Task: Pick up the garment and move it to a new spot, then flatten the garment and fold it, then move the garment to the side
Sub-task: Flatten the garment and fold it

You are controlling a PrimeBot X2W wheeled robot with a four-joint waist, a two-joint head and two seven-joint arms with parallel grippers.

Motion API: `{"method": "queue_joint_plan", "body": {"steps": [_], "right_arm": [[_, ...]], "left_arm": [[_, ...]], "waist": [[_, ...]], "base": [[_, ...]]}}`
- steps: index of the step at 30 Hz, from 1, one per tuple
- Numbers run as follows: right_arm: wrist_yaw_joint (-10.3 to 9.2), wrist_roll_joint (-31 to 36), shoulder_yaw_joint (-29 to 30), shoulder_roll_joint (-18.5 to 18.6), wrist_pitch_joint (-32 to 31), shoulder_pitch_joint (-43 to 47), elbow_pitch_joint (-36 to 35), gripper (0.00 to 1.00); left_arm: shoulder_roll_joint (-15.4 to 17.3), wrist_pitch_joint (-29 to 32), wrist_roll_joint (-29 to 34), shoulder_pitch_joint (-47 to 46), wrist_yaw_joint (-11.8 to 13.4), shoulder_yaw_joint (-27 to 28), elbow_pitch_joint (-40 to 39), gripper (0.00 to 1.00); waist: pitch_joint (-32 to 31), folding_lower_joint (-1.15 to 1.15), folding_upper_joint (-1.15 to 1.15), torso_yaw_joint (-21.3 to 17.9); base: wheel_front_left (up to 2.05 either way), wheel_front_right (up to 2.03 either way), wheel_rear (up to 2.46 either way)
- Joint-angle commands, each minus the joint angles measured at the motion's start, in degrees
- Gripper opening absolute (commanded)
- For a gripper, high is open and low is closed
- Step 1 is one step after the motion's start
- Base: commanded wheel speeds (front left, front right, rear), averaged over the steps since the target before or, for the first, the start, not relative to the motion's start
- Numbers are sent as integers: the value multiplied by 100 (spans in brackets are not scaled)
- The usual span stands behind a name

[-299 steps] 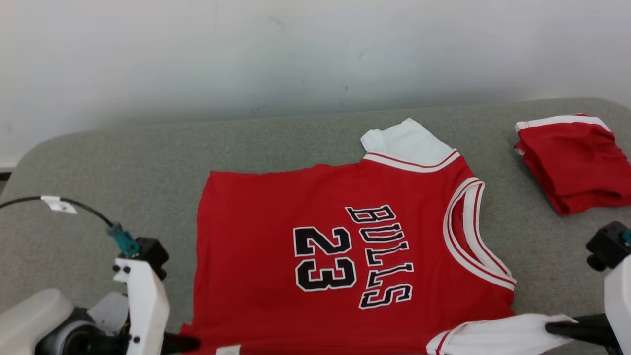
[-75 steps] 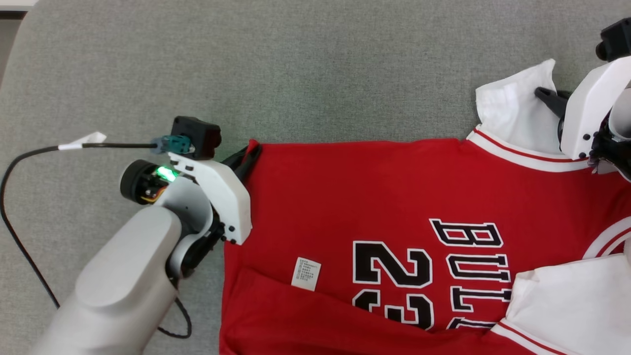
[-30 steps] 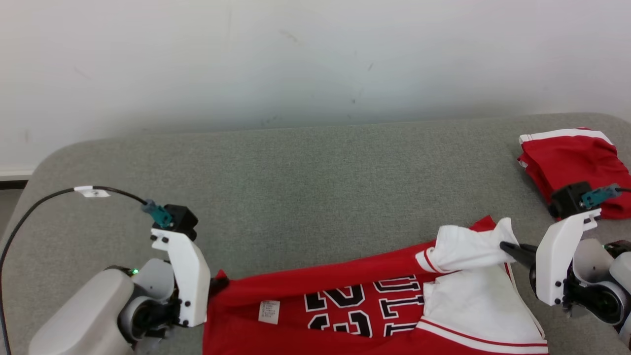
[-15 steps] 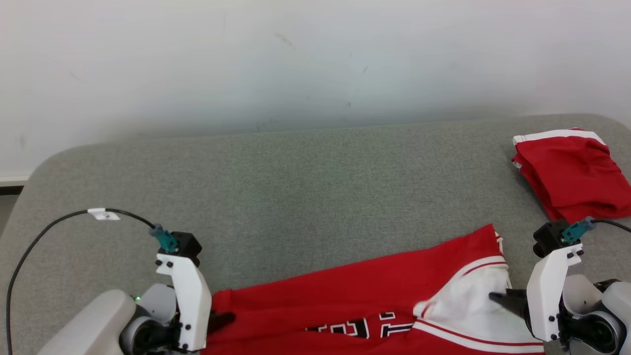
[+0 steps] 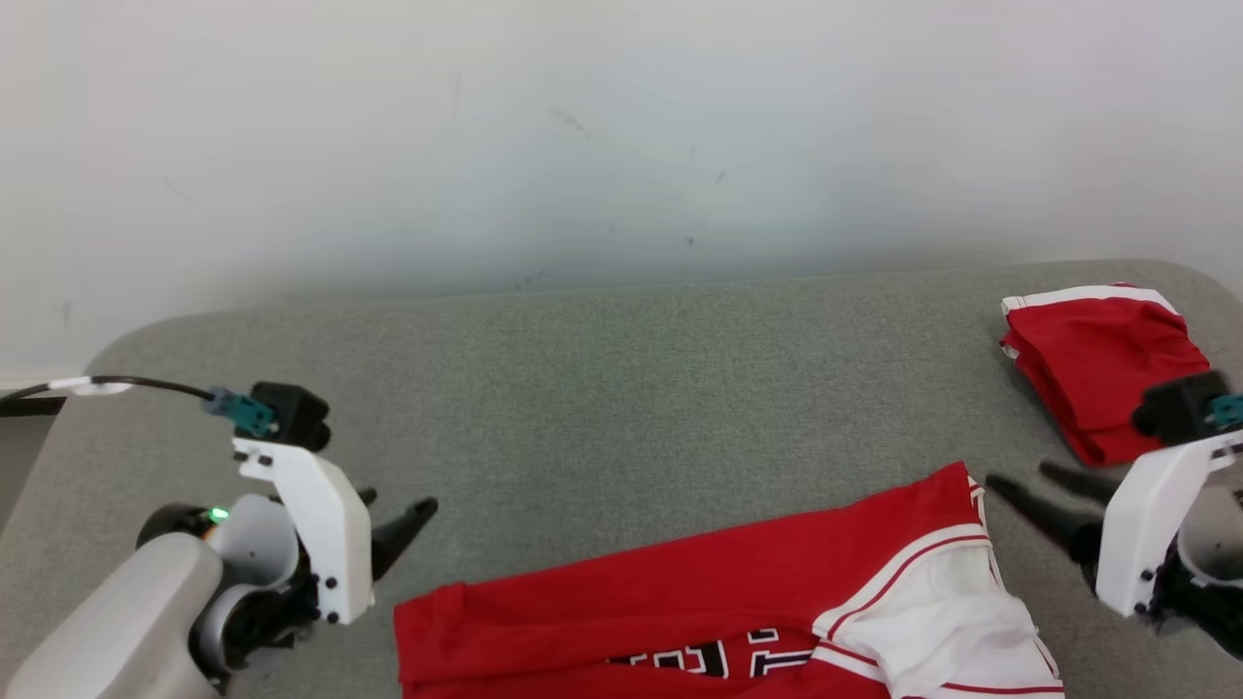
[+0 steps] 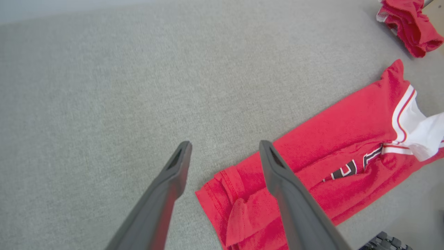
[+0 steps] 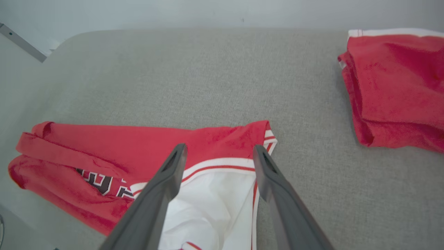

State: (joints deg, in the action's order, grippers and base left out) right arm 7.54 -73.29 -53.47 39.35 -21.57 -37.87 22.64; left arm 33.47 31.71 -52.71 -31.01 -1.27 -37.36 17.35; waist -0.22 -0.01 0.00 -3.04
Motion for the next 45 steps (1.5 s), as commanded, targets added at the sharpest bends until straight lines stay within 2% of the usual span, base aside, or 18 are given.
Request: {"method": "queue_joint_plan", "body": {"steps": [1,10,16,22,28,33,36,40,45], "right_arm": [[-12,86,119,33,220,95,-13,100],[-12,970,1094,-187,2097,409,-199,100],[-12,1669,1985,-441,3080,902,-180,100],[-12,2296,2988,-883,3432,1641,-349,100],[-12,3019,3953,-1508,3565,2515,-655,100],[-12,3599,4450,-1972,3577,3095,-856,100],[-12,3762,4671,-2268,3557,3315,-874,100],[-12,3981,4846,-2574,3533,3492,-827,100],[-12,4266,4883,-2704,3504,3490,-748,100]], "left_arm": [[38,-167,124,22,58,52,-60,100],[67,-1901,747,454,748,504,-599,100],[-61,-3106,1026,900,1201,825,-911,100],[-212,-3983,1171,1450,1525,991,-1166,100],[-375,-4526,1375,1921,1769,1062,-1222,100],[-582,-4684,1621,2314,1891,1335,-1334,100],[-864,-4687,1988,2645,1938,1734,-1644,100],[-1264,-4685,2410,3106,1791,2146,-1813,100],[-1716,-4686,2788,3304,1448,2443,-1771,100]], "waist": [[-15,1,0,1],[-110,1,0,14],[-155,1,0,38],[-169,1,0,36],[-172,1,0,24],[-135,1,0,-26],[-92,1,0,-52],[-54,1,0,-60],[-26,1,0,-5]], "base": [[0,0,0],[0,0,0],[0,0,0],[0,0,0],[0,0,0],[0,0,0],[0,0,0],[0,0,0],[0,0,0]]}}
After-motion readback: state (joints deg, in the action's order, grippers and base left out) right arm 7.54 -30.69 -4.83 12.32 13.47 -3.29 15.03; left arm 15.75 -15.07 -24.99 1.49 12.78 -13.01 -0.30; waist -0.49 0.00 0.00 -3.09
